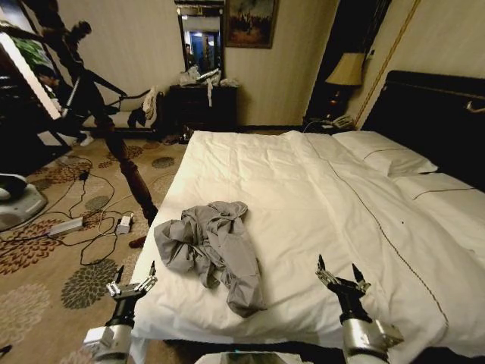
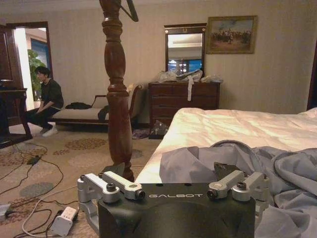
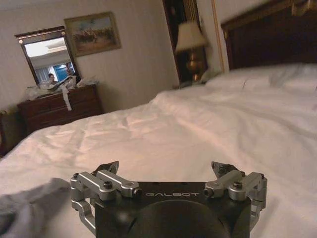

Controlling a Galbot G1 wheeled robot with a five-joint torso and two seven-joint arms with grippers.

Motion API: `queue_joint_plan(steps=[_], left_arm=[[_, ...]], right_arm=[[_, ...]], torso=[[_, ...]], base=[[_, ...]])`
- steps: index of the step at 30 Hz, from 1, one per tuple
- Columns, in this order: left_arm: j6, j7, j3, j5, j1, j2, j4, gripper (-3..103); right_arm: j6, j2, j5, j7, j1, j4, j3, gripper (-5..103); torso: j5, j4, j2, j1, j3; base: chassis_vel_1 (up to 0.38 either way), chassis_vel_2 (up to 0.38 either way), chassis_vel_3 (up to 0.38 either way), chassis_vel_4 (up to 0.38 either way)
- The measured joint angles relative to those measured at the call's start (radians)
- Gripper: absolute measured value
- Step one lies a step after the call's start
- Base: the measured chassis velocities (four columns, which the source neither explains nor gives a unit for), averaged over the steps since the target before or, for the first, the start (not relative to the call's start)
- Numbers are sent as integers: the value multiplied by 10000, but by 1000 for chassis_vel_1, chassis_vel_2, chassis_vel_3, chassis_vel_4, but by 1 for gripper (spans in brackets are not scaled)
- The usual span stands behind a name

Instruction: Pick up the clothes from the bed and hang them on the clothes hanger.

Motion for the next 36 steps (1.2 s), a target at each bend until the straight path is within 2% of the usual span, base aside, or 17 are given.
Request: queue_joint_plan(steps=[3, 4, 6, 8, 9, 11, 13, 14, 16, 20, 24, 25, 26, 30, 31, 34, 36], left_arm=[[9, -12, 59, 148, 29, -29, -30, 100], [9, -12, 59, 148, 29, -29, -30, 100], [11, -24, 126, 343, 78, -72, -66, 100], [17, -40, 164, 452, 121, -116, -129, 100], [17, -40, 164, 452, 121, -116, -129, 100], [76, -99, 207, 573, 162, -162, -247, 100], [126, -156, 232, 661, 169, -194, -325, 100], [126, -156, 232, 661, 169, -194, -325, 100], [227, -247, 290, 807, 186, -279, -463, 100], [286, -350, 362, 925, 228, -369, -538, 100], [327, -412, 371, 974, 328, -420, -639, 100], [327, -412, 371, 974, 328, -420, -639, 100], [357, -428, 322, 945, 340, -409, -669, 100], [422, -503, 173, 771, 334, -320, -699, 100], [422, -503, 173, 771, 334, -320, -699, 100], [426, -517, 138, 707, 367, -367, -711, 100], [423, -515, 135, 696, 390, -387, -691, 100]], right_arm=[[-1461, -697, 3318, 889, 627, 403, 258, 100], [-1461, -697, 3318, 889, 627, 403, 258, 100], [-2266, -1250, 5409, 1734, 1317, 422, 524, 100], [-2843, -1676, 6985, 2320, 1934, 390, 683, 100], [-2843, -1676, 6985, 2320, 1934, 390, 683, 100], [-3588, -2299, 9248, 3165, 3066, 115, 765, 100], [-3835, -2714, 10224, 3509, 3776, -164, 643, 100], [-3835, -2714, 10224, 3509, 3776, -164, 643, 100], [-4372, -3225, 11322, 4083, 4959, -606, 208, 100], [-4994, -3162, 12011, 4771, 6475, -1330, -687, 100], [-5296, -2080, 11915, 5282, 8479, -2739, -1859, 100], [-5296, -2080, 11915, 5282, 8479, -2739, -1859, 100], [-5400, -1479, 11604, 5402, 9265, -3368, -2303, 100], [-5537, -195, 11069, 5883, 10648, -4639, -3180, 100], [-5537, -195, 11069, 5883, 10648, -4639, -3180, 100], [-5613, 687, 10428, 5962, 11203, -5671, -3618, 100], [-5617, 957, 10245, 5977, 11324, -5974, -3667, 100]], torso=[[0, -1, 0, 0, 0], [0, -1, 0, 0, 0], [2, 0, 0, 0, 0], [2, 0, 0, 1, 0], [2, 0, 0, 1, 0], [2, 2, -1, 0, 1], [0, 1, -1, 1, 1], [0, 1, -1, 1, 1], [1, 2, -1, 1, 2], [-2, -4, 0, 0, 2], [1, 4, -1, 3, 3], [1, 4, -1, 3, 3], [-3, 2, -2, 3, 3], [-6, 0, -2, 2, 1], [-6, 0, -2, 2, 1], [-5, -1, -2, 3, 2], [-2, -1, -2, 2, 2]], base=[[0, 0, 0, 0], [0, 0, 0, 0], [0, 0, 0, 0], [0, 0, 0, 0], [0, 0, 0, 0], [0, 0, 0, 0], [0, 0, 0, 0], [0, 0, 0, 0], [0, 0, 0, 0], [0, 0, 0, 0], [0, 0, 0, 0], [0, 0, 0, 0], [0, 0, 0, 0], [0, 0, 0, 0], [0, 0, 0, 0], [0, 0, 0, 0], [0, 0, 0, 0]])
